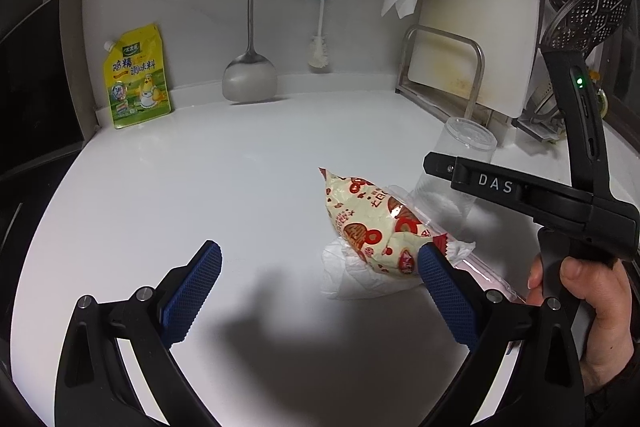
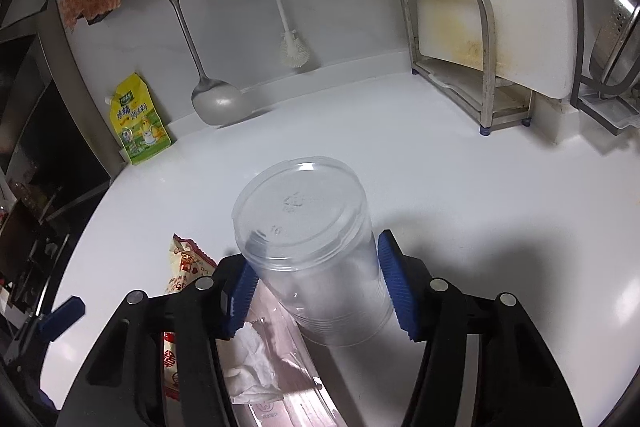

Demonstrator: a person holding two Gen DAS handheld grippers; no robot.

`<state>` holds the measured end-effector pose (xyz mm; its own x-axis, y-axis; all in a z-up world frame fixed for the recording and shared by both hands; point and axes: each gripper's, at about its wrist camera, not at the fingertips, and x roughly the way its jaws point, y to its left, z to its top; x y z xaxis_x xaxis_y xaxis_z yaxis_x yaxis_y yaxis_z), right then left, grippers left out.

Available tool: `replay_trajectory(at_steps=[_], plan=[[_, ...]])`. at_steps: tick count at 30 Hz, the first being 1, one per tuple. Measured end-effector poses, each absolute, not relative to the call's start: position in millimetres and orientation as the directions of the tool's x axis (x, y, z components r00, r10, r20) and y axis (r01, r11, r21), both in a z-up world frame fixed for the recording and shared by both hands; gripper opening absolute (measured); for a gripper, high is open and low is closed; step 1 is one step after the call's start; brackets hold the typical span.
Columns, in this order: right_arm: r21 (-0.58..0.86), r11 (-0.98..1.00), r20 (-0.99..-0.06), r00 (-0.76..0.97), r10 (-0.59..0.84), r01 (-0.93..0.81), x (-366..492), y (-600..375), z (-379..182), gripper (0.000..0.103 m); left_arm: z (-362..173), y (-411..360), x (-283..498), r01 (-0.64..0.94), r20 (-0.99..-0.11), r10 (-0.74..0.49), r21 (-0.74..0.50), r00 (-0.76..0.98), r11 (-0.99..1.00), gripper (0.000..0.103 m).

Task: Collect trash
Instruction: 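Grasp the clear plastic cup with the right tool while the left tool grasps the snack wrapper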

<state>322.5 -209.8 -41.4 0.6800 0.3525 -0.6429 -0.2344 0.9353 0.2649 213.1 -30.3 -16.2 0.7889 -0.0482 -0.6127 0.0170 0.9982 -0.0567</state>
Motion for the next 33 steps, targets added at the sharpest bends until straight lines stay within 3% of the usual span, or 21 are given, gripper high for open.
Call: replay_trajectory(at_steps=[23,24,26,28,32,33], plan=[[0.347,0.915,-0.569,0.728,0.381,-0.207,310,-250,-22,0.053,-29,-67,249,-0.026,-0.665,0.004,-0.023,0.747,0.999,0.094],[0.349,0.914,-0.568,0.729,0.382,-0.207,310,-251,-22,0.053,-30,-66,250,-0.03,-0.669,0.007,-0.023,0.744,0.999,0.092],[0.353,0.913,-0.566,0.729,0.384,-0.206,310,-252,-22,0.053,-30,-65,250,-0.025,-0.67,-0.003,-0.033,0.743,0.999,0.071],[0.353,0.913,-0.567,0.729,0.382,-0.204,310,-252,-23,0.053,-31,-62,250,-0.022,-0.672,-0.014,-0.045,0.741,0.999,0.063],[0.35,0.914,-0.572,0.726,0.382,-0.206,309,-251,-24,0.053,-28,-60,248,-0.005,-0.663,-0.028,-0.047,0.748,0.999,0.033],[0.349,0.914,-0.573,0.725,0.382,-0.205,309,-251,-24,0.053,-28,-58,247,0.0,-0.664,-0.033,-0.049,0.747,0.999,0.03]])
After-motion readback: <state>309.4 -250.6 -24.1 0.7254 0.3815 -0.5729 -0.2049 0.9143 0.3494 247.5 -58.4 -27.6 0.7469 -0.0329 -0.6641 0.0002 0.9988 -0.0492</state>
